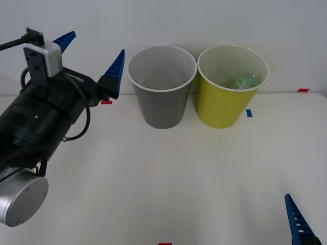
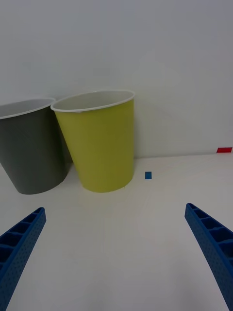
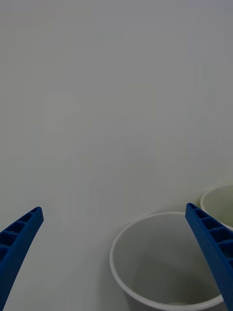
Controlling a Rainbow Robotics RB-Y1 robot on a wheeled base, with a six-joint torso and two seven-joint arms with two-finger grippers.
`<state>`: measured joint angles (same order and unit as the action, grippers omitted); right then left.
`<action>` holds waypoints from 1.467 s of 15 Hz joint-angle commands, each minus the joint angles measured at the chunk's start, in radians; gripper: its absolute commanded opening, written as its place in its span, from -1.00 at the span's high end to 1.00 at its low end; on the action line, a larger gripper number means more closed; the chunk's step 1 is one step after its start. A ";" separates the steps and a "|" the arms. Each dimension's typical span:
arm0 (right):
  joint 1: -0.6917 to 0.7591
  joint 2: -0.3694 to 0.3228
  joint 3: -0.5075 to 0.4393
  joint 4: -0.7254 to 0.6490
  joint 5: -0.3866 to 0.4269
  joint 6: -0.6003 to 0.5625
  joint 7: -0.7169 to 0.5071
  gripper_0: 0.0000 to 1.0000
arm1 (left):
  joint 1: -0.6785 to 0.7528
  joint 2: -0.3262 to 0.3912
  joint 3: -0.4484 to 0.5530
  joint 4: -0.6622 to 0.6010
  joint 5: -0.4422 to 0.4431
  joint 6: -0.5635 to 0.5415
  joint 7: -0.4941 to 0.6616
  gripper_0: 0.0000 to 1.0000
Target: Put cans in the gray bin and PET bottles in the light green bin.
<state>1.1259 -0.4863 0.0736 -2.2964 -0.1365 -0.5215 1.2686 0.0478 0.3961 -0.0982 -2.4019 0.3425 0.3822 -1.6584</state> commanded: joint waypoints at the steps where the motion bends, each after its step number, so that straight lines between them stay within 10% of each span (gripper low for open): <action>1: 0.000 0.000 0.000 0.000 0.000 0.000 0.000 -1.00 | 0.155 -0.003 0.048 -0.014 0.001 -0.125 0.006 -1.00; 22: 0.000 0.000 0.000 0.000 0.000 0.000 0.000 -1.00 | 0.909 0.037 -0.074 0.153 -0.089 -0.996 0.003 -1.00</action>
<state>1.1259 -0.4863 0.0736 -2.2964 -0.1365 -0.5215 1.2686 0.9144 0.4297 -0.1657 -2.2551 0.2803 -0.5985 -1.6570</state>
